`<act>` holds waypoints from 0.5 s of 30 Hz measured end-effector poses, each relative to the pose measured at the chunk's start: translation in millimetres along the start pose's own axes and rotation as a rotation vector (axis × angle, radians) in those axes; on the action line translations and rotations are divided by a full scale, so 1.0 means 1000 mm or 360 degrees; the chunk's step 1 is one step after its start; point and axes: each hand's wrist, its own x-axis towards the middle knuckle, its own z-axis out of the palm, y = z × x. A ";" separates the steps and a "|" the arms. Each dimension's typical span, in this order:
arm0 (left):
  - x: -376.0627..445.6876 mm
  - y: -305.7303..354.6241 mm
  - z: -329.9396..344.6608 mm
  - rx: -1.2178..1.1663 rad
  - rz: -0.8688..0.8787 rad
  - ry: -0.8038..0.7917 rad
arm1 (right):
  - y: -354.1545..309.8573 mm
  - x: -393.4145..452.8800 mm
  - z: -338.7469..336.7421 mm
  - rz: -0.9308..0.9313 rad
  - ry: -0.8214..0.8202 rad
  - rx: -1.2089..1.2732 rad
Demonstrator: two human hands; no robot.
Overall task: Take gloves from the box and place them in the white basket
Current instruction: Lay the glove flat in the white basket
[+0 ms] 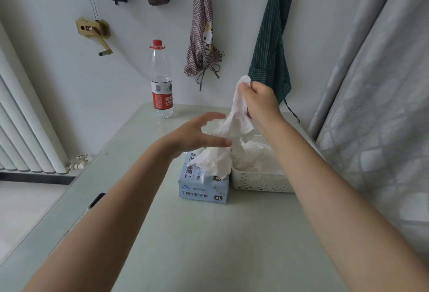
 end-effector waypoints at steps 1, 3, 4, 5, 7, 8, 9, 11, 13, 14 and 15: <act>0.000 0.005 0.003 -0.0049 0.0022 0.0049 | -0.002 -0.001 -0.001 0.0041 -0.0013 0.0040; 0.002 0.014 0.009 -0.0065 0.0058 0.0187 | -0.003 -0.001 -0.004 0.0137 -0.0032 0.0187; 0.002 0.020 0.012 -0.0101 0.0064 0.0264 | -0.002 -0.001 -0.007 0.0177 -0.0027 0.0254; 0.003 0.024 0.014 -0.0194 0.0040 0.0346 | -0.002 -0.001 -0.011 0.0200 -0.0019 0.0301; 0.006 0.029 0.015 -0.0506 -0.0091 0.0441 | 0.001 -0.003 -0.017 0.0218 0.0011 0.0237; 0.008 0.031 0.015 -0.0656 -0.0173 0.0453 | 0.003 -0.004 -0.022 0.0202 0.0033 0.0137; 0.009 0.032 0.015 -0.0756 -0.0261 0.0459 | 0.006 -0.007 -0.026 0.0168 0.0039 0.0044; 0.013 0.031 0.016 -0.0943 -0.0416 0.0475 | 0.009 -0.014 -0.029 0.0050 0.0002 -0.0086; 0.017 0.032 0.018 -0.1198 -0.0522 0.0498 | 0.012 -0.023 -0.031 -0.0080 -0.0098 -0.0101; 0.018 0.033 0.019 -0.1321 -0.0540 0.0500 | 0.012 -0.026 -0.031 -0.0117 -0.0194 -0.0075; 0.019 0.034 0.019 -0.1402 -0.0539 0.0495 | 0.011 -0.030 -0.031 -0.0137 -0.0314 -0.0067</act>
